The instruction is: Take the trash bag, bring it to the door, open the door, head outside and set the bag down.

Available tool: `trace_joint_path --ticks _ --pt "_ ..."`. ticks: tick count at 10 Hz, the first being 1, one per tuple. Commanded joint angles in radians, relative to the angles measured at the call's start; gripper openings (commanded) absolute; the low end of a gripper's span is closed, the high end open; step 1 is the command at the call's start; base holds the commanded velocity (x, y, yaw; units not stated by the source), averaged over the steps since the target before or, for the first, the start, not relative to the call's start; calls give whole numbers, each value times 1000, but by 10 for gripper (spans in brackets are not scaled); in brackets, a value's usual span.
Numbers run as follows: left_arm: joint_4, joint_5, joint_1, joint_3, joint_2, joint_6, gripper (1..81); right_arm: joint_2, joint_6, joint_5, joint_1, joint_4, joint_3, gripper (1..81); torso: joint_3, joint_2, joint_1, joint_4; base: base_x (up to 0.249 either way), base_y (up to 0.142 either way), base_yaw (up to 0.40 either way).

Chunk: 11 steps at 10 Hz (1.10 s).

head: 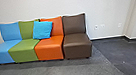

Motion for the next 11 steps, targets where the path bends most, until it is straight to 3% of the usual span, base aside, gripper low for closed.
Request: trace_joint_path --ticks 1,4,9,11 --pt "-12 57 -136 -30 16 -5 811 -20 5 -59 68 40 13 811 0 -96 62 0 0 0 0" --pt "-11 57 -123 -53 47 -5 811 73 28 -39 39 62 19 811 0 -206 130 0 0 0 0" --pt "-12 43 -82 -64 56 -3 811 113 31 -5 -19 39 -27 811 0 -387 242 0 0 0 0" --pt "-12 43 -65 -71 58 0 811 136 30 1 -38 35 -42 811 1 -387 287 0 0 0 0"
